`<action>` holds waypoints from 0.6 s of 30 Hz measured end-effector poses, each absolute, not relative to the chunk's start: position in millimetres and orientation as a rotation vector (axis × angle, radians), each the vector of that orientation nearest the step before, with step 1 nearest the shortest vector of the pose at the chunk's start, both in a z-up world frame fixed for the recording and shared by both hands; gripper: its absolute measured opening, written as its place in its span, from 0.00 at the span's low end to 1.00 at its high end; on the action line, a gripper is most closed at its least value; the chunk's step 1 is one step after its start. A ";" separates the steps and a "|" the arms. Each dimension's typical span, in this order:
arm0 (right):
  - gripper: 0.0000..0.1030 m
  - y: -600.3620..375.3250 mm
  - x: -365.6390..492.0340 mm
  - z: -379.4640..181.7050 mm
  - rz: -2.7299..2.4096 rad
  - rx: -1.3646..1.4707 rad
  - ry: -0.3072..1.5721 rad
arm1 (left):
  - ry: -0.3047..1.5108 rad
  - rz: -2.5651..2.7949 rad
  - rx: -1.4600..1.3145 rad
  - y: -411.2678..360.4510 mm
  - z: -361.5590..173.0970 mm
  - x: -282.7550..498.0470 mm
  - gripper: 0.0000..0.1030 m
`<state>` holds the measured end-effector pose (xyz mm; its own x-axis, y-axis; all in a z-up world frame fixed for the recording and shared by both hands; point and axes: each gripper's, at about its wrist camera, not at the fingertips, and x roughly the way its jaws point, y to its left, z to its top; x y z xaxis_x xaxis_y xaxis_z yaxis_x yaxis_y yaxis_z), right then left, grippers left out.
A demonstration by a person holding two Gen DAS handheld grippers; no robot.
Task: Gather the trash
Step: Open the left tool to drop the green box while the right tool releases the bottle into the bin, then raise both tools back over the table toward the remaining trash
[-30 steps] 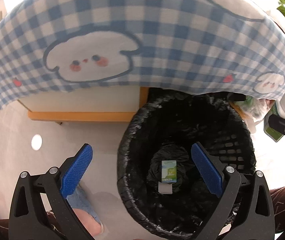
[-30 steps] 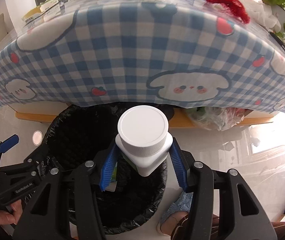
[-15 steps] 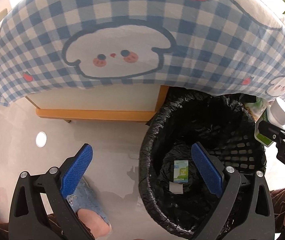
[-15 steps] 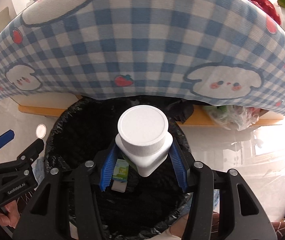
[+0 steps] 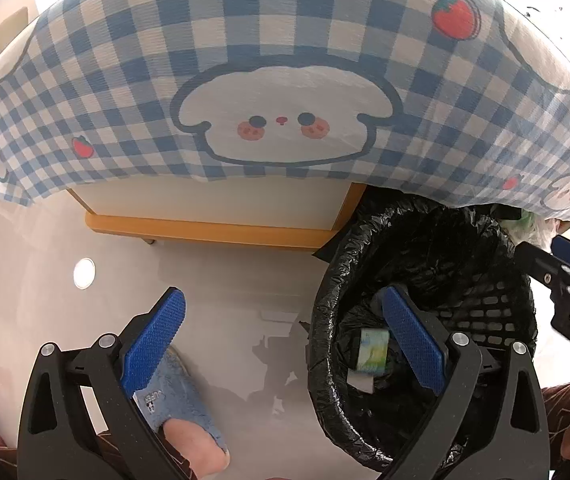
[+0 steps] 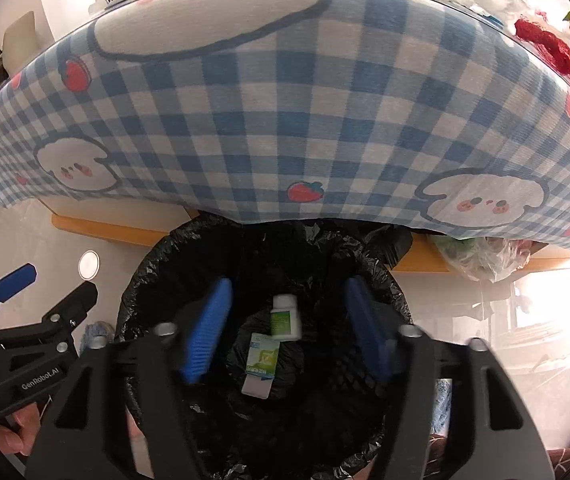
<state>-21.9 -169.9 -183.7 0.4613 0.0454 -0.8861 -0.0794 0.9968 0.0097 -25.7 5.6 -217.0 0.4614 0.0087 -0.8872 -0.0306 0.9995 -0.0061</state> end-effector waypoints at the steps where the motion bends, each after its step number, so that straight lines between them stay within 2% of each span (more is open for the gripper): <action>1: 0.65 -169.7 -21.8 -183.1 0.077 -0.038 1.089 | 1.092 0.025 -0.022 5.6 -217.0 -25.3 0.94; 3: 0.68 -169.8 -21.5 -182.5 0.073 -0.040 1.095 | 1.093 0.026 -0.021 4.9 -217.0 -24.9 0.94; 4: 0.76 -170.2 -20.9 -182.4 0.070 -0.043 1.099 | 1.091 0.026 -0.020 4.9 -217.5 -25.2 0.94; 6: 0.82 -172.3 -20.2 -181.5 0.057 -0.050 1.095 | 1.092 0.030 -0.018 5.2 -215.7 -25.3 0.94; 10: 0.90 -178.6 -18.7 -172.1 0.028 -0.047 1.107 | 1.093 0.037 -0.022 3.9 -208.7 -24.8 0.94; 12: 0.93 -181.3 -19.8 -165.3 0.013 -0.050 1.097 | 1.088 0.037 -0.025 1.9 -203.1 -24.7 0.94; 18: 0.93 -195.9 -21.3 -143.7 -0.025 -0.023 1.087 | 1.071 0.035 -0.008 -9.2 -180.0 -25.8 0.94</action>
